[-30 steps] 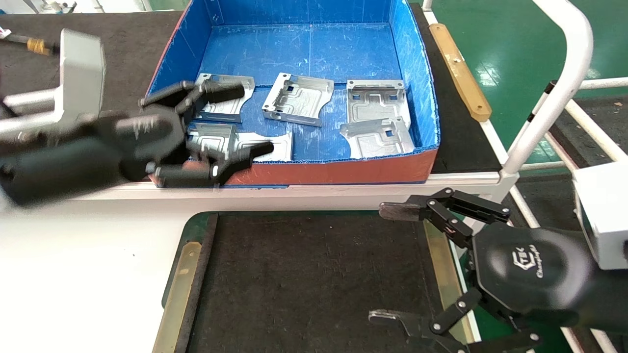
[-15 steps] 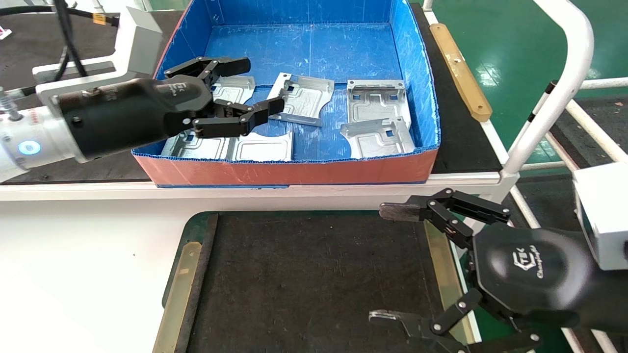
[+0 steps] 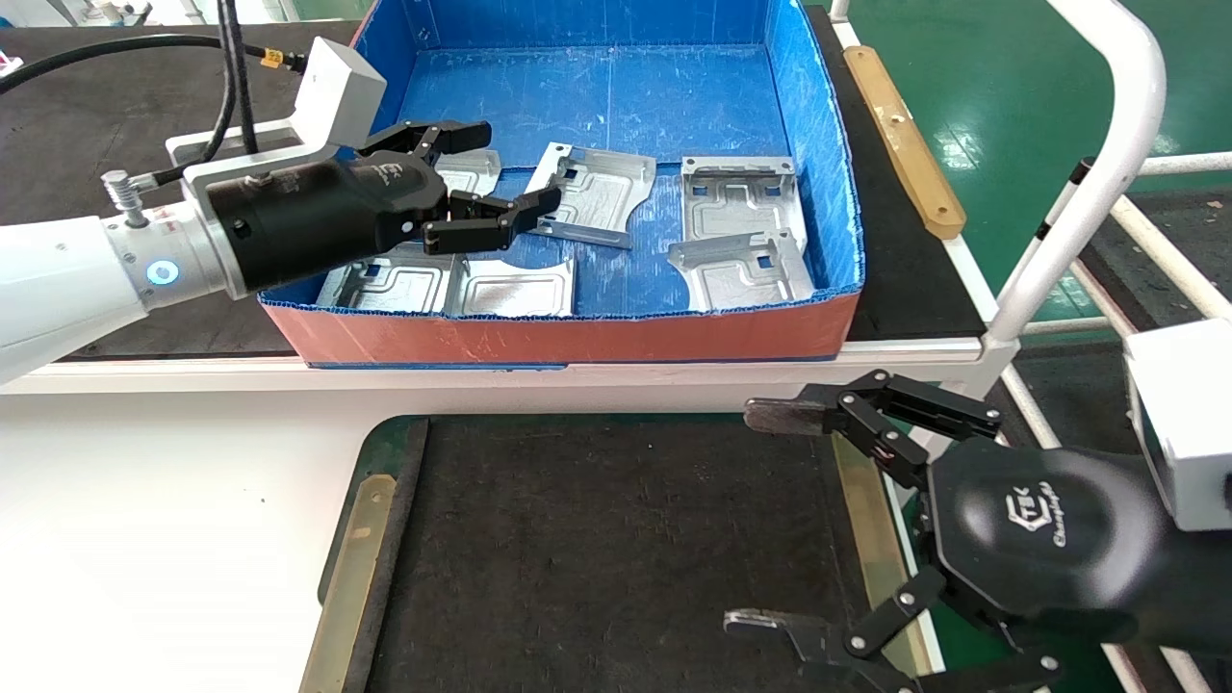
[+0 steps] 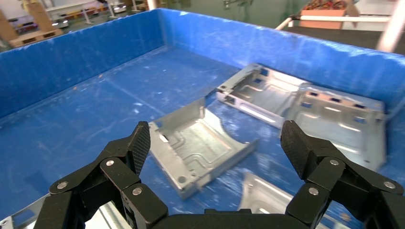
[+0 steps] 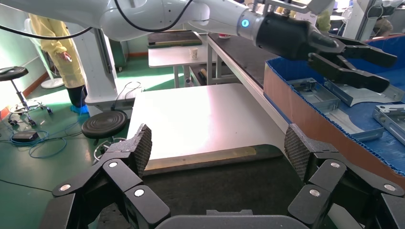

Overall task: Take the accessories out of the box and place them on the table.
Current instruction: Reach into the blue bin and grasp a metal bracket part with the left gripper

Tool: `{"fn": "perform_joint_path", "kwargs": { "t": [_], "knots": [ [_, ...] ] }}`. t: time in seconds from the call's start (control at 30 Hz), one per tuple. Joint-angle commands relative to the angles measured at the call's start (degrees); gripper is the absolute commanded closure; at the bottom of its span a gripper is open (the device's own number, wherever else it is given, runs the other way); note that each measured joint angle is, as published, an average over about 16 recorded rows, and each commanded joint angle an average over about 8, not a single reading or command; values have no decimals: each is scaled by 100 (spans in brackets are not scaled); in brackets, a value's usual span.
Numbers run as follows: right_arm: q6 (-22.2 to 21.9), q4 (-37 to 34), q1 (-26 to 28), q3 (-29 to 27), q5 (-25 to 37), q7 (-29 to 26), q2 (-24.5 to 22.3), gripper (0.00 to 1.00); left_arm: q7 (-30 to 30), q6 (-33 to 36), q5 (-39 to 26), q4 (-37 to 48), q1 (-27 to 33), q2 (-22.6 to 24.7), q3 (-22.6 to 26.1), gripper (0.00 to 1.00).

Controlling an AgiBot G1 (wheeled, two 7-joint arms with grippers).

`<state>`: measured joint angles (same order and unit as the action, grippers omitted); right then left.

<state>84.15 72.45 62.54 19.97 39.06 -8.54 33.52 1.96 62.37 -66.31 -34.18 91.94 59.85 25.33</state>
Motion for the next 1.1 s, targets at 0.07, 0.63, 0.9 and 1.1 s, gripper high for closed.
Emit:
{"fn": "perform_joint_path", "kwargs": {
  "t": [0.07,0.63,0.9,1.1],
  "knots": [
    [0,0,0,0,0,0,0,0,-113,-125,-75,262,110,123,22,0],
    [-1,0,0,2,-1,1,-1,0,-553,-722,-369,1644,681,835,150,0],
    [-1,0,1,2,-1,1,-1,0,-606,-862,-458,2123,840,1019,205,0],
    [-1,0,1,3,-2,1,-1,0,-580,-1006,-539,2434,947,1118,254,0]
  ]
}}
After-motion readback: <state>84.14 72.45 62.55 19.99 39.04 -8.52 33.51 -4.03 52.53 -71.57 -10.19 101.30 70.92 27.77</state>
